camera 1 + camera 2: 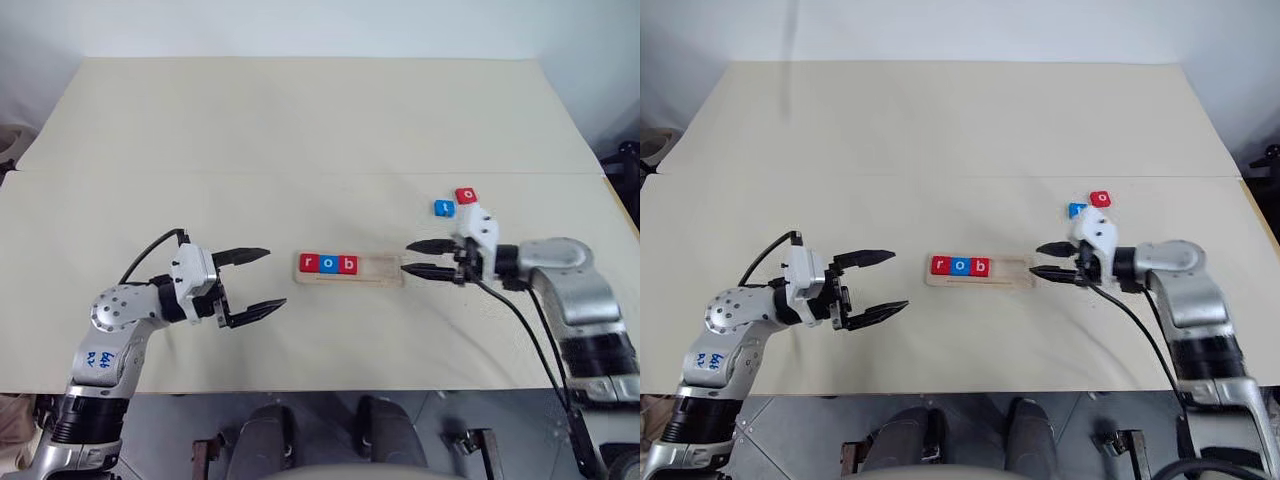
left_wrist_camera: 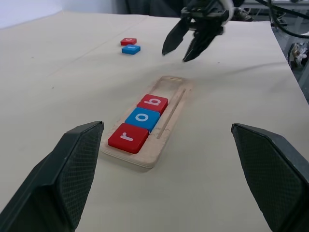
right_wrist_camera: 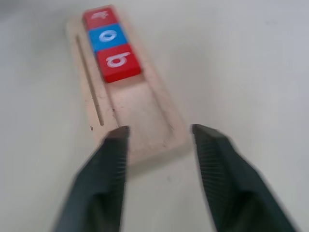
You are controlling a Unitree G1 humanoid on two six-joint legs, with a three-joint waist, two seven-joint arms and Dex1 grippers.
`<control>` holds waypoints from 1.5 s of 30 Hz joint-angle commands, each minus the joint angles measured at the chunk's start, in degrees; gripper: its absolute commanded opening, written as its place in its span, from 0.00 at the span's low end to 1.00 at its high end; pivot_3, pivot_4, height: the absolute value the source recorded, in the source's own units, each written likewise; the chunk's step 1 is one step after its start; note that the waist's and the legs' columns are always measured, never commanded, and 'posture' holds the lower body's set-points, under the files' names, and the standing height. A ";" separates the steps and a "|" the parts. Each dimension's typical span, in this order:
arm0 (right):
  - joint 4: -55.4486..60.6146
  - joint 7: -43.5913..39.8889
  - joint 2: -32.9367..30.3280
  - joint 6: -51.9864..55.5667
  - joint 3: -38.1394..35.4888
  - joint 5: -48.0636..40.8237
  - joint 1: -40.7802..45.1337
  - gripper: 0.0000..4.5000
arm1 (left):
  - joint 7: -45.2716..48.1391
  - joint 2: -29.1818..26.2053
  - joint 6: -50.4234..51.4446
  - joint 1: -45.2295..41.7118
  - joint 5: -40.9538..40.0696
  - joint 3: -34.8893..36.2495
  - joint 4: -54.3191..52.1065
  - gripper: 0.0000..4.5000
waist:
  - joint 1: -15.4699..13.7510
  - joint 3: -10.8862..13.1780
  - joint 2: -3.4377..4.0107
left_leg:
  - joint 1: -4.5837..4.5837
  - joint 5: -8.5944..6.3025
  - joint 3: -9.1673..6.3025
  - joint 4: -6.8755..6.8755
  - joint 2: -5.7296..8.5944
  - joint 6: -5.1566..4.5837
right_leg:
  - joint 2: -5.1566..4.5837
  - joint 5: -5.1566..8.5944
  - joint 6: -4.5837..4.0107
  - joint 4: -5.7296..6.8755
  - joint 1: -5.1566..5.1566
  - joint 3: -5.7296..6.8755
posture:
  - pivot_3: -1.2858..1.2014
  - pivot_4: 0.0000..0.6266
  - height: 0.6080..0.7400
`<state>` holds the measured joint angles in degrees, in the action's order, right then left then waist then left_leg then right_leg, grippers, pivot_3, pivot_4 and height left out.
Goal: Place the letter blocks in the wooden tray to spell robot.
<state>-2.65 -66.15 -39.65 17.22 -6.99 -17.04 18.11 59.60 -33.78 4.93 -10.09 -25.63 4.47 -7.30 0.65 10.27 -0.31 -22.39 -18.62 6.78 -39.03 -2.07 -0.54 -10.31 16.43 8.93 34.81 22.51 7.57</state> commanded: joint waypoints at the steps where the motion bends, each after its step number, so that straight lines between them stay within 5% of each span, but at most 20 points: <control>1: 5.17 6.11 1.57 -4.63 -11.52 -3.81 -9.73 0.83 | 0.49 0.36 -0.41 -1.34 -1.25 0.90 1.45 1.00 | -0.59 0.00 0.00 | 0.00 0.00 0.02 0.00 0.02 -0.01 | 0.00 -0.01 0.02 -0.02 0.00 -0.02 | 0.52 0.24 1.00; 4: 6.39 11.97 4.66 -8.23 -19.17 -4.80 -18.45 0.99 | 0.85 0.56 -0.29 -2.89 -1.23 0.73 3.32 1.00 | -1.07 0.00 0.00 | 0.01 0.00 0.01 -0.01 0.03 -0.01 | -0.01 -0.01 0.02 -0.03 -0.03 -0.02 | 0.52 0.24 1.00; 10: 6.99 19.63 11.11 -15.46 -23.89 -4.54 -27.93 0.99 | 2.36 0.92 1.90 -6.18 -1.88 -0.17 6.32 1.00 | -0.35 -0.01 0.02 | 0.10 0.00 0.02 0.03 0.02 0.00 | 0.01 -0.01 0.02 0.04 -0.03 -0.07 | 0.52 0.24 1.00; 16: 8.35 23.56 11.48 -14.36 -20.90 -4.31 -25.63 0.99 | 2.64 1.67 -0.44 -8.35 0.06 -1.17 8.28 1.00 | 0.45 -0.02 0.04 | 0.18 0.00 0.06 0.06 -0.01 0.00 | 0.02 0.00 0.00 0.09 -0.02 -0.17 | 0.52 0.24 1.00; 21: 3.73 30.08 3.59 2.36 -12.14 2.45 -10.19 0.99 | 2.07 1.98 -1.55 -8.35 1.29 -1.52 8.64 1.00 | 1.14 -0.02 0.05 | 0.19 0.00 0.01 0.03 -0.01 0.00 | 0.01 0.00 0.00 0.16 0.02 -0.25 | 0.52 0.24 1.00; 30: -17.66 34.68 2.47 16.95 -3.98 5.17 20.41 0.99 | -1.05 1.20 2.37 -6.24 1.16 -0.72 6.54 1.00 | 0.63 -0.01 0.06 | 0.00 0.02 0.01 0.03 -0.06 0.02 | 0.04 0.04 -0.08 0.16 0.12 -0.07 | 0.52 0.24 1.00; 45: -24.68 31.84 1.95 18.22 -0.30 6.93 26.86 0.99 | -3.63 1.95 1.60 -2.97 0.75 0.18 1.76 1.00 | 1.03 -0.01 0.06 | -0.02 0.02 0.05 0.02 -0.04 0.03 | 0.02 0.03 -0.06 0.13 0.11 -0.05 | 0.52 0.24 1.00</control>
<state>-28.51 -33.59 -36.18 35.36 -7.04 -10.13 43.88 56.24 -31.82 7.37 -13.38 -24.18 3.51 -3.48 1.68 10.26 -0.25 -22.41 -18.60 6.83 -39.01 -2.11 -0.52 -10.30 16.46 8.87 34.93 22.62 7.52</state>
